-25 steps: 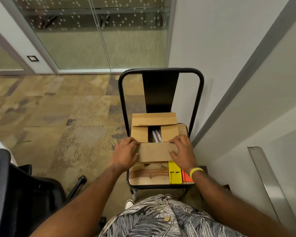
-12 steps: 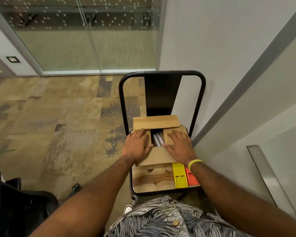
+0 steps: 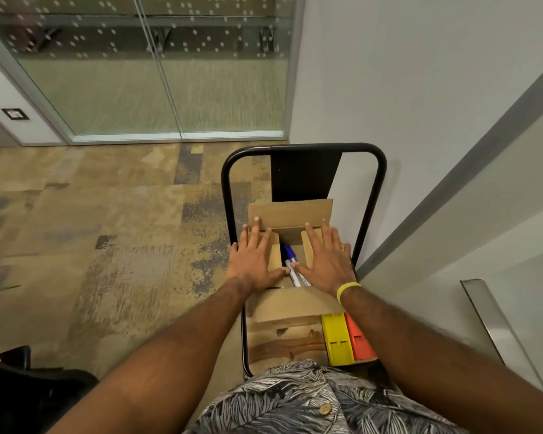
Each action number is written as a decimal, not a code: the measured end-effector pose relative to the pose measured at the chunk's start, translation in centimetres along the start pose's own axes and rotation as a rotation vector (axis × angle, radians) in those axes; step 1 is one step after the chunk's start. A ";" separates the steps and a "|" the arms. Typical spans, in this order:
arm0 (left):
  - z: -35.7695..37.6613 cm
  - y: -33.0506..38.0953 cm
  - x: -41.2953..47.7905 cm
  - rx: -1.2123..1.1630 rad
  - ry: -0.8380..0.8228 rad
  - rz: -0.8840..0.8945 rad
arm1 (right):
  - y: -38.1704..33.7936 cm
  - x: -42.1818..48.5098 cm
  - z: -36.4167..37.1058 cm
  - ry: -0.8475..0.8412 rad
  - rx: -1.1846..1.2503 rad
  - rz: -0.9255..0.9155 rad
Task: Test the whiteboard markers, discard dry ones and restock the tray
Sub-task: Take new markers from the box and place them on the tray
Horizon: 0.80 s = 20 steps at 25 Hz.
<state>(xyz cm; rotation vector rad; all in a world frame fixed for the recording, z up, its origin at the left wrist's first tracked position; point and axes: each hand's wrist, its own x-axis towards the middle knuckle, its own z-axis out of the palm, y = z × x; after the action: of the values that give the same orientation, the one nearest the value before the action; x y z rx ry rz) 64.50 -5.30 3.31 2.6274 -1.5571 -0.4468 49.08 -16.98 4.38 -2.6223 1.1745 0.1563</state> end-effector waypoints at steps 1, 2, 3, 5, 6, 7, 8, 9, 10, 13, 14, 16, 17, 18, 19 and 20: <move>0.0 0.0 0.2 -0.017 -0.025 -0.013 | -0.1 0.3 0.0 -0.026 -0.018 0.014; 0.2 0.1 0.2 -0.032 -0.044 -0.024 | -0.2 0.5 0.1 -0.045 -0.033 0.021; 0.4 0.3 0.3 -0.044 -0.059 -0.035 | -0.2 0.6 0.3 -0.060 -0.044 0.024; 0.8 0.6 0.3 -0.063 -0.082 -0.057 | -0.3 0.6 0.8 -0.082 -0.044 0.029; 1.0 0.8 0.3 -0.067 -0.097 -0.070 | -0.4 0.7 1.0 -0.089 -0.043 0.031; 1.1 1.0 0.3 -0.065 -0.110 -0.081 | -0.4 0.7 1.1 -0.095 -0.047 0.033; 1.1 1.1 0.4 -0.061 -0.118 -0.088 | -0.5 0.8 1.2 -0.098 -0.051 0.035; 1.1 1.2 0.3 -0.057 -0.120 -0.091 | -0.5 0.8 1.3 -0.097 -0.051 0.036; 1.1 1.3 0.3 -0.060 -0.118 -0.092 | -0.5 0.9 1.2 -0.095 -0.044 0.038; 0.7 1.5 0.2 -0.117 -0.110 -0.103 | -0.4 0.9 0.8 -0.071 0.029 0.041; 0.5 1.5 0.2 -0.152 -0.095 -0.104 | -0.5 0.7 0.6 -0.051 0.063 0.036; -0.1 1.6 -0.2 -0.257 -0.043 -0.104 | -0.7 0.4 -0.1 0.018 0.145 0.012; -0.4 1.5 -0.4 -0.319 -0.015 -0.102 | -0.6 0.2 -0.5 0.065 0.196 -0.006; -0.7 1.4 -0.7 -0.387 0.003 -0.104 | -0.4 0.1 -0.9 0.111 0.252 -0.022; -1.1 1.3 -1.0 -0.461 0.024 -0.114 | 0.0 -0.1 -1.2 0.149 0.314 -0.033; -1.4 1.0 -1.3 -0.539 0.055 -0.131 | 0.5 -0.2 -1.5 0.182 0.382 -0.034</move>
<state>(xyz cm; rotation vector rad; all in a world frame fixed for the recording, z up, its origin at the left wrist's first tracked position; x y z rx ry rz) 63.41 -4.77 5.09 2.2984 -1.0587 -0.6833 48.54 -17.57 5.78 -2.3512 1.0874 -0.2911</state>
